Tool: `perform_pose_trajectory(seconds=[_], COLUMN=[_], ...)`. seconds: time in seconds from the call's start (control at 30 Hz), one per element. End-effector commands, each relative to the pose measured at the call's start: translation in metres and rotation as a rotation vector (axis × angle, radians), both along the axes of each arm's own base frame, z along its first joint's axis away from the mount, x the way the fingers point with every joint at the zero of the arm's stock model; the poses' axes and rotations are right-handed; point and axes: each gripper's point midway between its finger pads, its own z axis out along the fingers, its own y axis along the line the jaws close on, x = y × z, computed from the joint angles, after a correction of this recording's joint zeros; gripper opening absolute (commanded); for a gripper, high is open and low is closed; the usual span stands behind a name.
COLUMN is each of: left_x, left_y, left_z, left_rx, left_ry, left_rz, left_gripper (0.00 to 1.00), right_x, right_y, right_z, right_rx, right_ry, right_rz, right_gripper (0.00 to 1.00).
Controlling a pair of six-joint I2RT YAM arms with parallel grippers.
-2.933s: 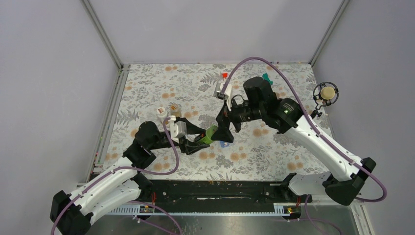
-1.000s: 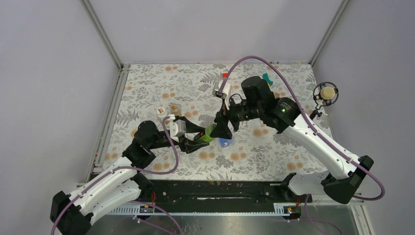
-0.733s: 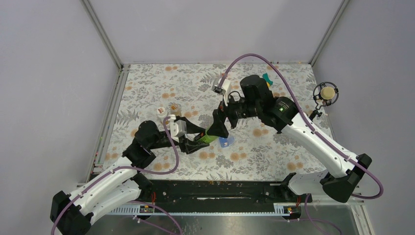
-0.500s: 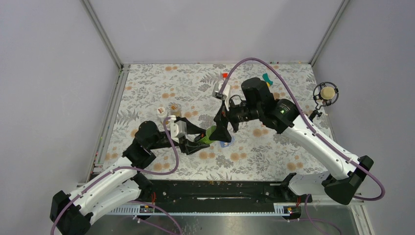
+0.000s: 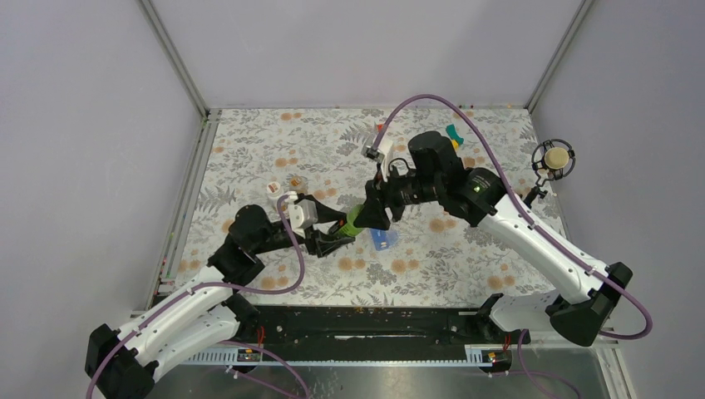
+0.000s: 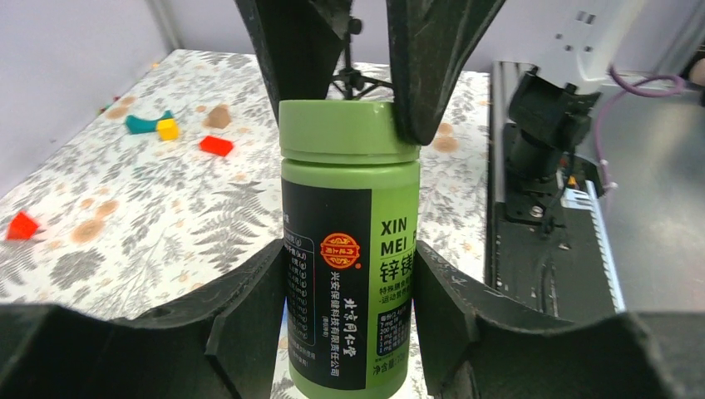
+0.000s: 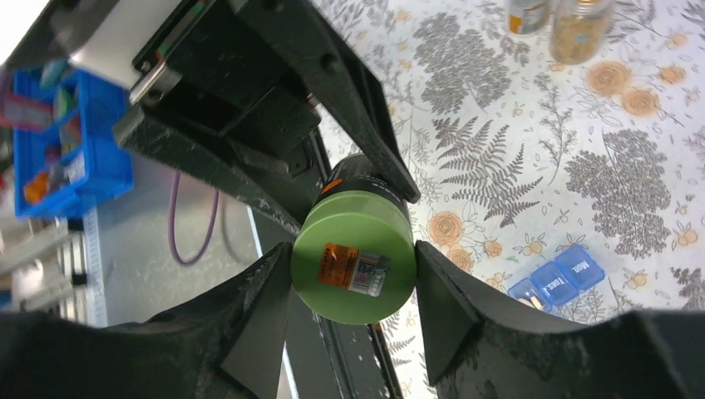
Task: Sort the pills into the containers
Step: Screw the lid of the pill bottle onto the pill bottle.
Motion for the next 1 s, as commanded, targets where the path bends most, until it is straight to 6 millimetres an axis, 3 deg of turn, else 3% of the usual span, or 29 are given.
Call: perform_pose_trajectory(seconds=[0.0,0.17,0.2,0.27,0.37,0.47,0.73,0.87,0.97], left_x=[0.016,0.034,0.036,0.038,0.038,0.034,0.011,-0.005,-0.015], left_y=[0.004,0.01,0.011,0.011,0.01,0.007,-0.003,-0.007,-0.008], left_z=[0.043,0.041,0.041,0.04,0.036,0.033,0.03,0.031,0.032], left_rx=[-0.11,-0.126,-0.129,-0.133,-0.124,-0.117,-0.096,-0.087,-0.085], left_ry=[-0.13,-0.118,-0.117,-0.112,-0.103,-0.091,-0.085,-0.092,-0.098], left_rz=[0.097,0.205,0.217,0.226,0.224,0.187,0.042,-0.055,-0.111], left_gripper=[0.0,0.0,0.0,0.0,0.0,0.0,0.0,0.0,0.0], right_x=[0.044,0.076,0.08,0.08,0.066,0.045,-0.007,-0.023,-0.033], right_y=[0.016,0.012,0.011,0.015,0.023,0.018,-0.007,-0.011,-0.009], right_z=[0.005,-0.015,-0.016,-0.011,0.005,0.015,0.007,0.006,0.004], right_rx=[0.09,0.092,0.088,0.097,0.121,0.125,0.092,0.085,0.071], right_ry=[0.092,0.19,0.178,0.147,0.08,-0.036,-0.215,-0.238,-0.198], right_rz=[-0.311,-0.646,-0.681,-0.666,-0.518,-0.345,-0.001,0.104,0.178], right_gripper=[0.44,0.39,0.42,0.65,0.98,0.99,0.99,0.99,0.93])
